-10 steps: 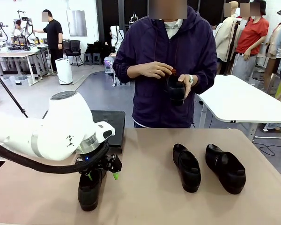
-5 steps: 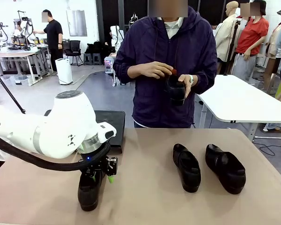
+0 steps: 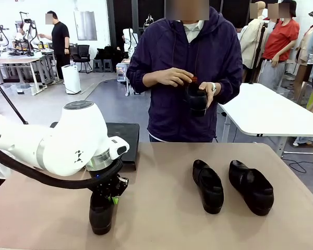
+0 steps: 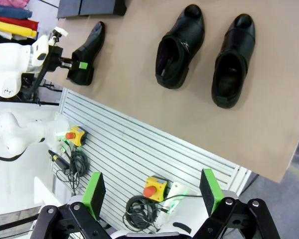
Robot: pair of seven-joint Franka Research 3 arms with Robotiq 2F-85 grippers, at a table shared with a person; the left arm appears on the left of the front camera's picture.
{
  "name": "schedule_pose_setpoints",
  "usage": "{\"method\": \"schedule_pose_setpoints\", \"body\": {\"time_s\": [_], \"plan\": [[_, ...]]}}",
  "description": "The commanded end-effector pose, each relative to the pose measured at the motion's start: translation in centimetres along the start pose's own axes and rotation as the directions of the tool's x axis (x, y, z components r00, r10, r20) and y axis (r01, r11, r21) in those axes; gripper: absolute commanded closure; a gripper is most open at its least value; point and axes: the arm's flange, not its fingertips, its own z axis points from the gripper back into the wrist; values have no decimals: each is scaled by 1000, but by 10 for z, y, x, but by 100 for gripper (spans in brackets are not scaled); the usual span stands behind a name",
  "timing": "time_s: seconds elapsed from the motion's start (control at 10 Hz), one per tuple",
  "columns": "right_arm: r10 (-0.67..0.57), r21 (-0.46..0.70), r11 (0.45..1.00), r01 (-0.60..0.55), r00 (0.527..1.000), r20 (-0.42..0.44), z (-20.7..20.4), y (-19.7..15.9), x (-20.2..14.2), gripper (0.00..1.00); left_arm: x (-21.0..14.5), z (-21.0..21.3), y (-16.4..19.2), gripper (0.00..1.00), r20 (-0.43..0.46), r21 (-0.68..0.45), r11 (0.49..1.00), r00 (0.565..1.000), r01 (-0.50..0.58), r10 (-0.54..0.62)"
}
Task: Organize the shoes by placing them on the stand.
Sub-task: Place the Shoe from the middle of the table onto the Shoes Stand.
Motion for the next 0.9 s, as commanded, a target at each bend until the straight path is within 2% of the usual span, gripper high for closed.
{"method": "schedule_pose_setpoints", "body": {"time_s": [0.0, 0.3, 0.5, 0.8], "plan": [[7, -5, 1000, -7, 1000, -7, 3, -1, 0, 0, 4, 1, -4, 100, 5, 39, 999, 1000, -30, 29], [7, -5, 1000, -7, 1000, -7, 3, -1, 0, 0, 0, 20, 1, 100, 13, 26, 1000, 1000, 1, -1], [7, -5, 1000, -7, 1000, -7, 3, -1, 0, 0, -26, 72, 7, 100, 33, 39, 998, 998, 55, -56], [7, -5, 1000, -7, 1000, -7, 3, -1, 0, 0, -76, 147, 26, 100, -64, 200, 958, 978, 207, -198]]}}
